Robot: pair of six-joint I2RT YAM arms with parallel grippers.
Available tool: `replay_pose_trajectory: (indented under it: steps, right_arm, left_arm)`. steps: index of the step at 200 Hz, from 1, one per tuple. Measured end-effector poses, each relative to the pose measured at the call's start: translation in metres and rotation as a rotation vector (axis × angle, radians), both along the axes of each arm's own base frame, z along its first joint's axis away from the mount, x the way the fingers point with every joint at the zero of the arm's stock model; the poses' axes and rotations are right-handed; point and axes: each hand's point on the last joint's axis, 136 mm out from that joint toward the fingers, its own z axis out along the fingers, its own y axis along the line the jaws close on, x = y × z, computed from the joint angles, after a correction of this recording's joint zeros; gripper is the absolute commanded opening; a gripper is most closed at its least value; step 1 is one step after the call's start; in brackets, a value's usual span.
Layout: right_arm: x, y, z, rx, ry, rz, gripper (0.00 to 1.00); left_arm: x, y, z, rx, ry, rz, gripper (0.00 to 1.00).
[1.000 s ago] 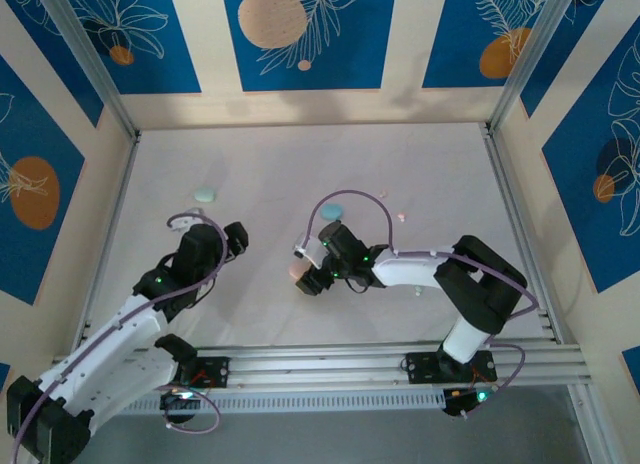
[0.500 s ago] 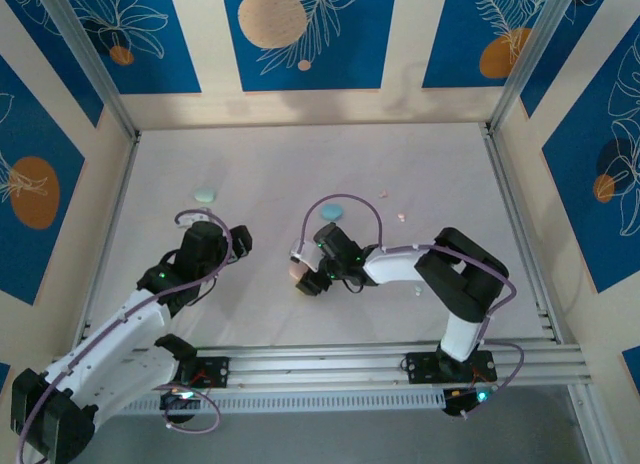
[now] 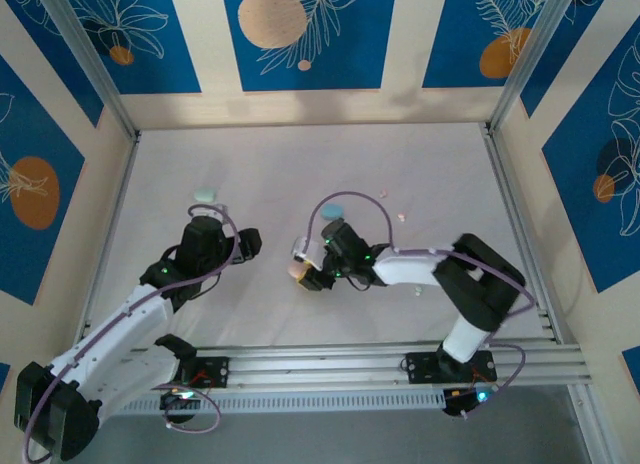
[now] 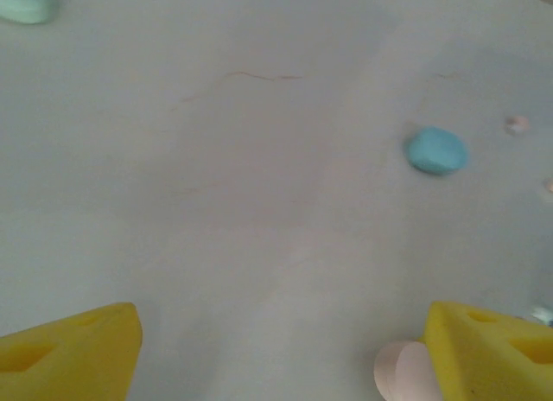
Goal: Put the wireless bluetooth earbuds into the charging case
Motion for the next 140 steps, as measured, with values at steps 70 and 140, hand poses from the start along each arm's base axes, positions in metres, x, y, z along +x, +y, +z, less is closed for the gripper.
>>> replay_pose_trajectory:
  steps: [70, 140]
  right_arm:
    - [0.003, -0.031, 0.149, 0.302, -0.221, 0.144, 0.29]
    - [0.004, -0.037, 0.166, 0.308, -0.257, 0.168, 0.30]
  left_arm:
    - [-0.002, -0.097, 0.086, -0.366, -0.117, -0.445, 0.84]
    - [-0.006, -0.137, 0.098, -0.491, -0.034, -0.597, 0.73]
